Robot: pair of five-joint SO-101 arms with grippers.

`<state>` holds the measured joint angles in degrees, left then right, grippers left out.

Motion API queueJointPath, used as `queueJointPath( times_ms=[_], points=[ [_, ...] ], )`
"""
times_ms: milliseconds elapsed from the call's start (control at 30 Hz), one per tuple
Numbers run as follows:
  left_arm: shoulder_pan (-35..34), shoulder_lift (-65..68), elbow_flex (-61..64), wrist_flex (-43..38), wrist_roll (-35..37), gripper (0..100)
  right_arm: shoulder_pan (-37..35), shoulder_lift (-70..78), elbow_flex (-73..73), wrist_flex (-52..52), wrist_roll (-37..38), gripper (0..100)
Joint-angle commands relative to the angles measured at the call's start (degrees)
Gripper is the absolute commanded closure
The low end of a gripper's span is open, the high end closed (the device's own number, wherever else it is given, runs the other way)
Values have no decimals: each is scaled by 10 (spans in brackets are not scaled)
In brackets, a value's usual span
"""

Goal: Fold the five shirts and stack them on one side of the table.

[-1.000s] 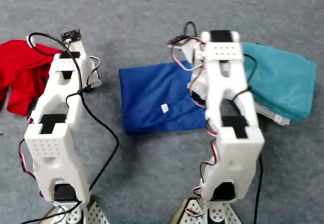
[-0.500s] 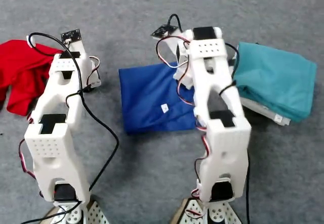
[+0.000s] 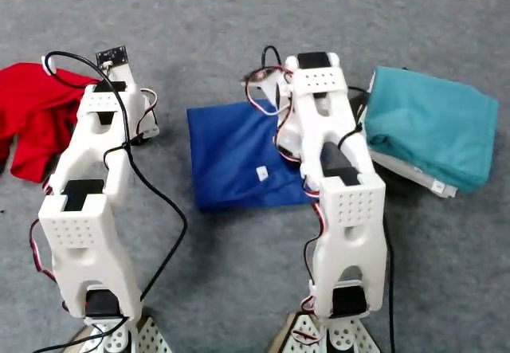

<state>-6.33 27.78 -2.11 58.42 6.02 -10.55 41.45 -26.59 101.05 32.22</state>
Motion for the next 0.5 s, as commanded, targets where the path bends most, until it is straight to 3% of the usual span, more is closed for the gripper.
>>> queueJointPath(
  times_ms=[0, 300, 467],
  points=[
    [9, -24, -2, -8, -3, 981, 0, -80, 66, 10, -2, 993],
    [9, -24, -2, -8, -3, 981, 93, -206, 197, 6, 45, 993],
    [9, -24, -3, -8, -3, 981, 84, -277, 181, -20, 44, 993]
  ],
)
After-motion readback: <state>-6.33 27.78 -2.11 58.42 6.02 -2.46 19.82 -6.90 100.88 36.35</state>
